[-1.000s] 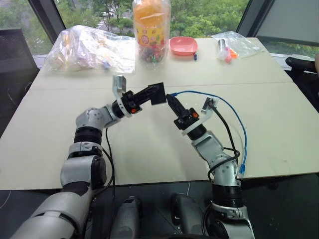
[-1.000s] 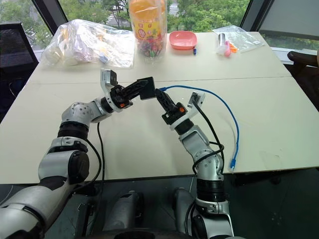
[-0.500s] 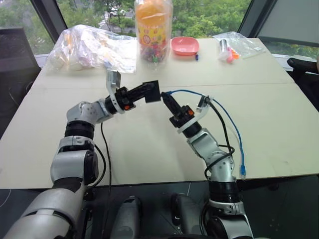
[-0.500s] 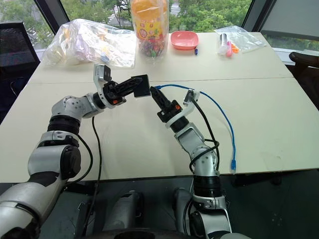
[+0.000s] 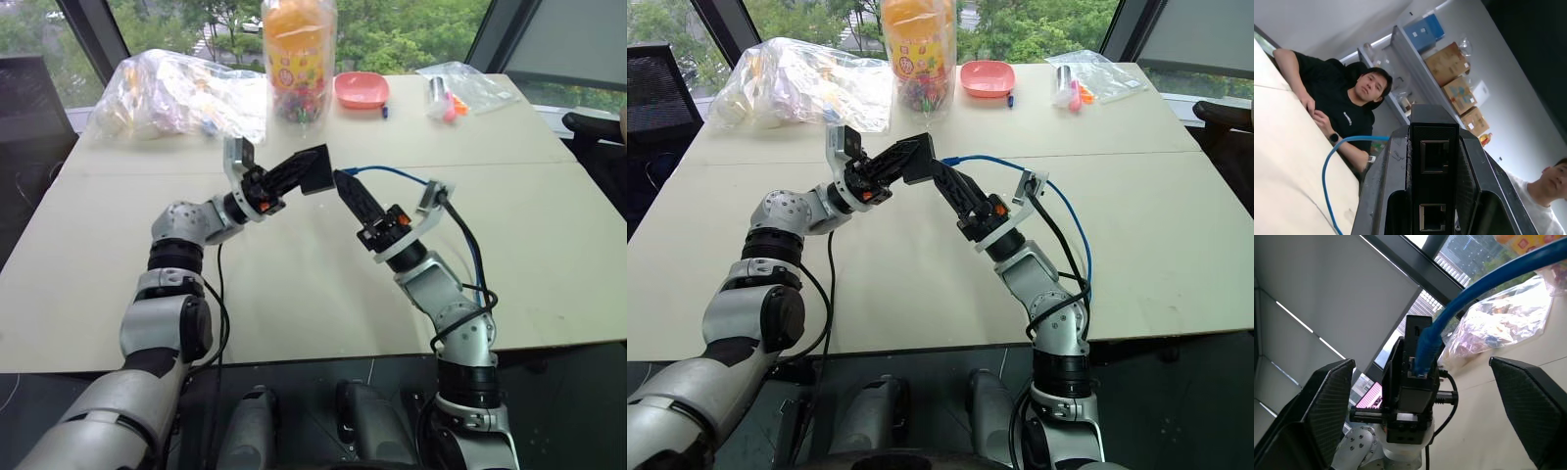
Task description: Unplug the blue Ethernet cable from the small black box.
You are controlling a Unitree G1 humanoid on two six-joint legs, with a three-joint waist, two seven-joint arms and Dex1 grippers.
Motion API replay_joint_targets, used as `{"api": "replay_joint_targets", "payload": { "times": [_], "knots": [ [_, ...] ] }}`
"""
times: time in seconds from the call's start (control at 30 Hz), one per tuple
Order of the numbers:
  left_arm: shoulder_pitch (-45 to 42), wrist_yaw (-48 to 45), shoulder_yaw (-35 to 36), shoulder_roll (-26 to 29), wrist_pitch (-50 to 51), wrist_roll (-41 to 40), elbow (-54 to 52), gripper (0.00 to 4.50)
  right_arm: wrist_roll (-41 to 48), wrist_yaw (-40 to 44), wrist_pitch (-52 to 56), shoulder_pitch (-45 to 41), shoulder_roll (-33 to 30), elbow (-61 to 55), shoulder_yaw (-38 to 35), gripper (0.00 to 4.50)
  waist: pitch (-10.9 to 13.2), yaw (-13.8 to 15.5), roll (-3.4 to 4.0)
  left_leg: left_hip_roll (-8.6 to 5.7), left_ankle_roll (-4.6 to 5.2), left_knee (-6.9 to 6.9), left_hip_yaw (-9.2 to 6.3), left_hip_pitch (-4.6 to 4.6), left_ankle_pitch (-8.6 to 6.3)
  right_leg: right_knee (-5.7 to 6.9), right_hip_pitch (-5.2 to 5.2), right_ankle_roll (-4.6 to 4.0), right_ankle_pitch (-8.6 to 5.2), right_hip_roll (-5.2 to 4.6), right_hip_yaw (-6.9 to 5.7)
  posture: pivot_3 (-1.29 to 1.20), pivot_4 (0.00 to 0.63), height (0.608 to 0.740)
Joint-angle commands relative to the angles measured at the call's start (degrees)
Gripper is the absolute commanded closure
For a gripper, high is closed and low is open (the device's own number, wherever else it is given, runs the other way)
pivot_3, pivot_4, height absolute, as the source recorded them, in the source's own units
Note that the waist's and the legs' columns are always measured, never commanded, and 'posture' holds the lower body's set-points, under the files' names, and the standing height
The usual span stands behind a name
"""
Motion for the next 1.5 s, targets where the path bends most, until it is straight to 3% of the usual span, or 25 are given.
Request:
{"api": "replay_joint_targets", "payload": {
  "times": [0.03, 0.43, 0.53, 0.77, 0.97, 1.3, 1.5],
  "knots": [
    [-2.21, -0.72, 0.77, -0.29, 0.33, -0.73, 0.06, 3.97, 0.79, -0.22, -0.44, -0.38, 0.62, -2.63, 0.05, 0.17, 0.0, 0.03, 0.0, 0.0, 0.0, 0.0, 0.0, -0.01, 0.0, -0.01, 0.0, 0.0, 0.0, 0.0, 0.0, 0.0, 0.15, 0.74],
    [-1.42, -0.82, -0.08, -0.4, 1.23, -0.14, -0.93, 3.97, -2.65, -1.74, -2.8, -0.71, 2.72, -0.56, 0.13, 0.17, 0.0, 0.02, 0.0, 0.0, 0.0, 0.0, 0.0, -0.01, 0.0, -0.01, 0.0, 0.01, 0.01, -0.01, 0.0, 0.0, 0.15, 0.74],
    [-1.17, -0.77, -0.17, -0.35, 1.29, -0.1, -1.21, 3.97, -4.07, -2.03, -3.59, -0.88, 2.95, 0.05, 0.2, 1.02, 0.0, 0.03, 0.0, 0.0, 0.0, 0.0, 0.0, -0.01, 0.0, -0.01, 0.0, 0.0, 0.0, -0.01, 0.0, 0.0, 0.15, 0.74],
    [-1.04, -0.08, -0.08, -0.23, 0.8, 0.18, -1.3, 3.97, -6.15, -1.5, -3.51, -0.71, 2.59, 0.62, 1.11, 4.41, 0.0, -0.01, 0.0, 0.0, 0.0, 0.0, 0.0, -0.01, 0.0, -0.01, 0.0, 0.02, 0.01, -0.01, 0.0, 0.0, 0.15, 0.74],
    [-1.17, -0.21, -0.25, 2.63, -1.78, 2.24, 0.14, 3.97, -7.91, -3.39, -4.99, -0.62, 1.67, 1.19, -0.6, 4.41, 0.0, 0.02, 0.0, 0.0, 0.0, 0.0, 0.0, -0.01, 0.0, -0.01, 0.0, 0.01, 0.01, -0.02, 0.0, 0.0, 0.15, 0.74],
    [-3.7, -3.83, -1.3, 13.1, -8.34, 7.49, 5.88, 3.97, -13.17, -7.96, -12.08, -1.6, -0.71, 5.51, -7.53, 4.41, 0.0, -0.22, 0.0, 0.0, 0.0, 0.0, 0.01, -0.02, 0.0, -0.01, -0.01, -0.06, -0.03, -0.01, 0.0, 0.0, 0.15, 0.74],
    [-3.93, -3.94, -0.82, 12.92, -9.09, 7.7, 7.02, 3.97, -14.04, -8.06, -13.93, -1.79, 0.28, 7.36, -8.52, 4.41, 0.0, 0.5, 0.01, 0.0, 0.0, -0.08, -0.01, -0.04, -0.01, -0.03, -0.04, 0.02, -0.02, -0.03, -0.05, 0.0, 0.15, 0.74]
  ]
}}
